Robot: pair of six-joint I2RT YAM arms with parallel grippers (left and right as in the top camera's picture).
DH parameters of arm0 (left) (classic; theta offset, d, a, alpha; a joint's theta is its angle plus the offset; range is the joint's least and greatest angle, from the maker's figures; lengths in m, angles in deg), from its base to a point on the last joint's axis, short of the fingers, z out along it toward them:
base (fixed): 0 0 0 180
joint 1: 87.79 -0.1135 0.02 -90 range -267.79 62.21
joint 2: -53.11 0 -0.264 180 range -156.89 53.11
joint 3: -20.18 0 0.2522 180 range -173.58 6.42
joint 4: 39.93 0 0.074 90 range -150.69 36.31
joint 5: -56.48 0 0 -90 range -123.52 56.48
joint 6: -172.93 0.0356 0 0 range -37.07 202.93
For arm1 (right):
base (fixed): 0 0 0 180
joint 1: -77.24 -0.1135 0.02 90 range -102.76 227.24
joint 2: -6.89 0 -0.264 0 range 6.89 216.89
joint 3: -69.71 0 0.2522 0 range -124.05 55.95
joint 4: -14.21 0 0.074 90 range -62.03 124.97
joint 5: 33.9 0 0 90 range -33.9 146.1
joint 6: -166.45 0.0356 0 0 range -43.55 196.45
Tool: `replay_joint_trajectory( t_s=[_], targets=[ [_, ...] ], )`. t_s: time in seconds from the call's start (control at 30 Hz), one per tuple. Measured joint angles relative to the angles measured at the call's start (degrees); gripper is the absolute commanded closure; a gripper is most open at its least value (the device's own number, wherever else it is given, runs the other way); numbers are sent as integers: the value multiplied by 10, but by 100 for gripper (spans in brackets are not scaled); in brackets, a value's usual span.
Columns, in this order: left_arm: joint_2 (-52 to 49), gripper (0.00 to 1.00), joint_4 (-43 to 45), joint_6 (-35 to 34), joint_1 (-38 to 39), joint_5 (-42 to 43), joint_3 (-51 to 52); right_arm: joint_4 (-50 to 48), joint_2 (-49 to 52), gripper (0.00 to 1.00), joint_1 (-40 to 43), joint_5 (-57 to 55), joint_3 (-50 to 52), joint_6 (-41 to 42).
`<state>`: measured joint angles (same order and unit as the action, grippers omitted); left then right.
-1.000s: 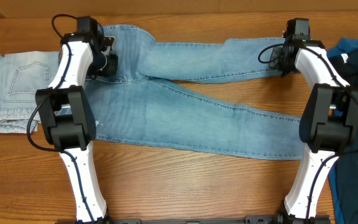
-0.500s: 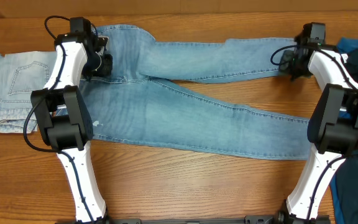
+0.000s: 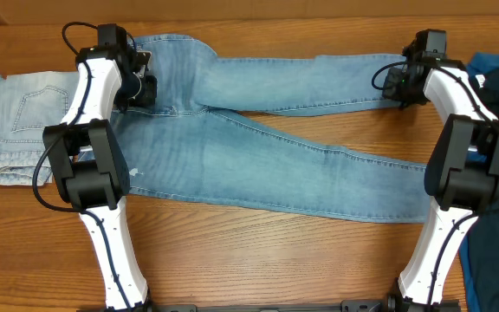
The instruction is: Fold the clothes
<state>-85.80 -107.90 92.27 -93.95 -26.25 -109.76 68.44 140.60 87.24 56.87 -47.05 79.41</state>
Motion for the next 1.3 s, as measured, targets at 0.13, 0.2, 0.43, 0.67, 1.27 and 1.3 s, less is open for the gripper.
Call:
replay_joint_trajectory(
  t_s=[0.13,0.2,0.43,0.67,1.27,1.3],
  targets=[
    [0,96,3,0,0,0,0,30,0,96,31,-10,-6,0],
    [0,96,6,0,0,-1,0,39,0,96,54,-9,-8,-4],
    [0,96,17,0,0,-9,0,31,0,96,64,-6,-8,-28],
    [0,85,-44,0,0,-20,-101,137,28,74,37,-12,-113,-30],
    [0,43,-90,118,-129,79,-30,372,32,57,5,20,-230,66],
    [0,46,-80,120,-127,91,-22,376,32,57,5,20,-230,67]
  ],
)
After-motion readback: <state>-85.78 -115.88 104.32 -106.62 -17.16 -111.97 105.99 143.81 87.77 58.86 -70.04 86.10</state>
